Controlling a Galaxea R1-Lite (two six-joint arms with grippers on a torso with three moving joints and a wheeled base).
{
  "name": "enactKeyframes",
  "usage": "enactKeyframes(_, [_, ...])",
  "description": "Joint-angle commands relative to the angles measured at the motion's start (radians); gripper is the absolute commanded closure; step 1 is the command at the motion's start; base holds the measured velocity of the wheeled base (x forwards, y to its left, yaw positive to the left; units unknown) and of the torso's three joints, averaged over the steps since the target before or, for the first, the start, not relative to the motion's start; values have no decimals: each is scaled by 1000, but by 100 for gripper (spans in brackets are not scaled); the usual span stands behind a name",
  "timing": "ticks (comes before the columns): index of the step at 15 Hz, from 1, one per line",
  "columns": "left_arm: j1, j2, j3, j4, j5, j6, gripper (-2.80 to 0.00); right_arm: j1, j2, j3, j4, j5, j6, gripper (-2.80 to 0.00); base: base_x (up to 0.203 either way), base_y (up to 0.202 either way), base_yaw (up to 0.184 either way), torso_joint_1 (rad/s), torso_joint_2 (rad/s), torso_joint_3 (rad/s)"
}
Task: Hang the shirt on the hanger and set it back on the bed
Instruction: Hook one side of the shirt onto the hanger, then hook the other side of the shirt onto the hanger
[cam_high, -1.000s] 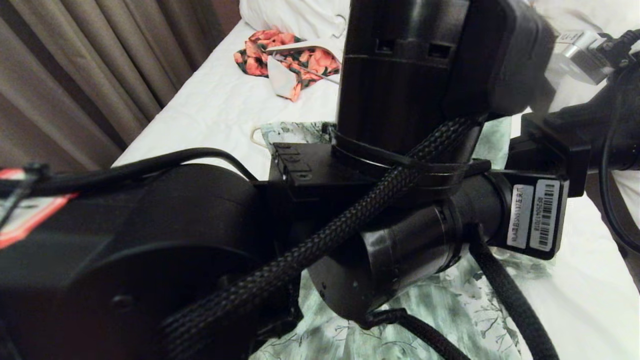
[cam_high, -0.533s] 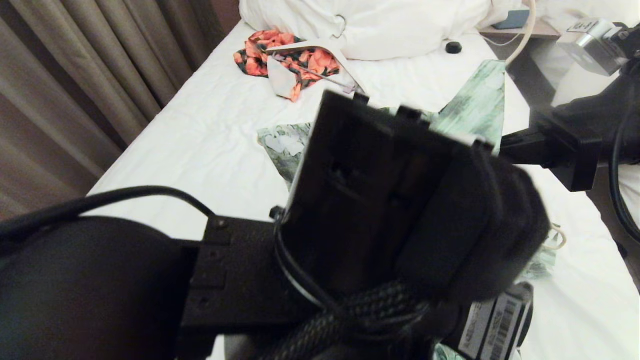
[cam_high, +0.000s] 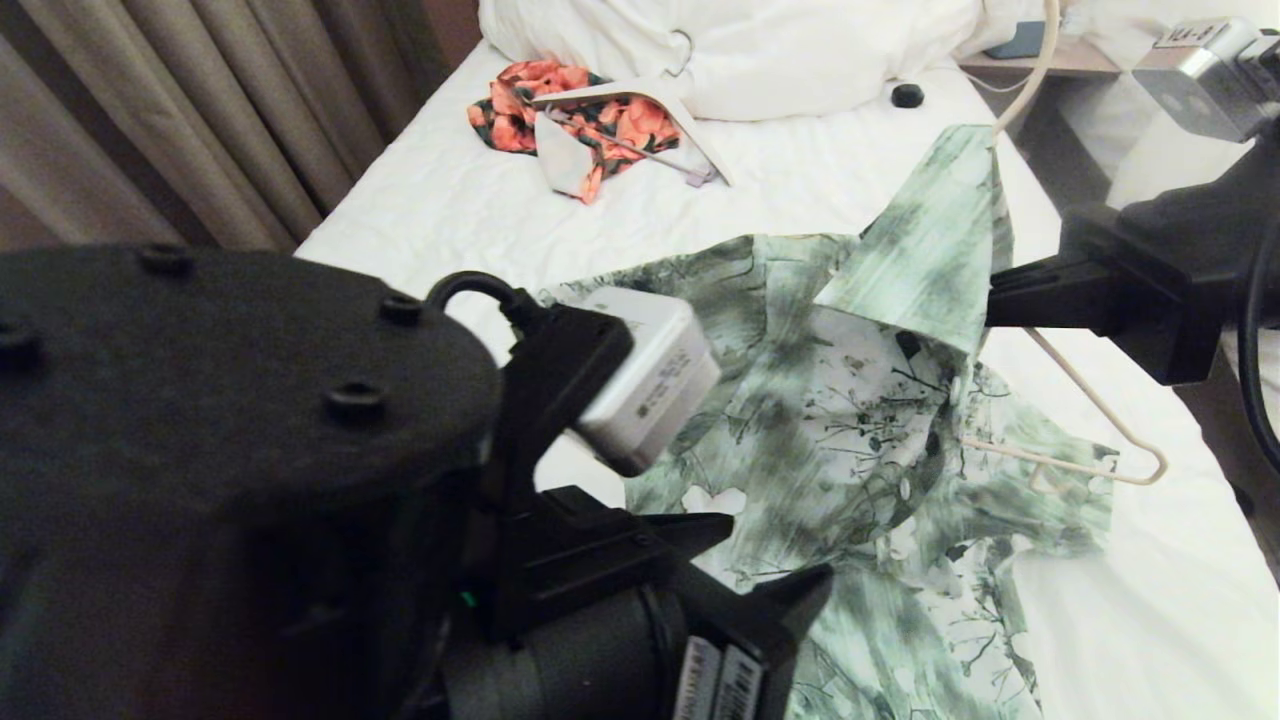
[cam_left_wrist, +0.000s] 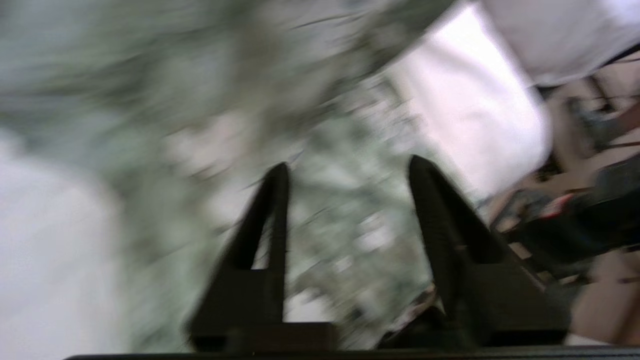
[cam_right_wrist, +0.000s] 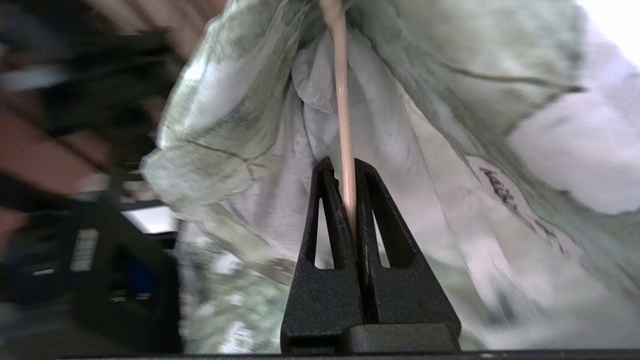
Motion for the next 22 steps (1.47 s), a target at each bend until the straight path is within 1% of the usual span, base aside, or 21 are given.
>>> enactKeyframes(1, [45, -96, 66, 18, 4, 8, 0, 5, 7, -1, 1, 40, -2, 0, 0, 0, 0, 0, 0, 0])
enactKeyframes(3, [114, -183, 122, 46, 4, 27, 0, 46, 9, -3, -3, 43, -1, 0, 0, 0, 0, 0, 0, 0])
enactKeyframes(5, [194, -303, 173, 65, 0, 77, 0, 95, 17, -13, -30, 44, 4, 0, 0, 0, 0, 0, 0, 0])
enactKeyframes(7, [246, -446, 199, 105, -4, 137, 0, 149, 22, -28, -33, 45, 21, 0, 0, 0, 0, 0, 0, 0])
enactKeyframes(9, [275, -586, 203, 227, -5, 182, 0, 199, 43, -39, -34, 42, 24, 0, 0, 0, 0, 0, 0, 0])
enactKeyframes(10, [307, -644, 207, 302, -8, 196, 0, 211, 48, -41, -35, 41, 24, 0, 0, 0, 0, 0, 0, 0])
enactKeyframes(12, [373, -725, 204, 366, -27, 222, 0, 230, 40, -46, -36, 41, 23, 0, 0, 0, 0, 0, 0, 0])
enactKeyframes(14, [396, -731, 135, 376, -36, 266, 0, 244, 26, -53, -30, 38, 24, 0, 0, 0, 0, 0, 0, 0])
enactKeyframes(16, [395, -717, 93, 373, -57, 328, 0, 267, 12, -53, 2, 36, 26, 0, 0, 0, 0, 0, 0, 0])
enactKeyframes(19, [396, -648, 40, 368, -131, 353, 0, 293, 10, -71, 57, 15, 26, 0, 0, 0, 0, 0, 0, 0])
enactKeyframes(20, [396, -622, 37, 359, -149, 370, -280, 300, 10, -75, 57, 15, 26, 0, 0, 0, 0, 0, 0, 0])
enactKeyframes(22, [398, -560, 37, 270, -206, 393, -280, 309, 24, -100, 60, 15, 30, 0, 0, 0, 0, 0, 0, 0])
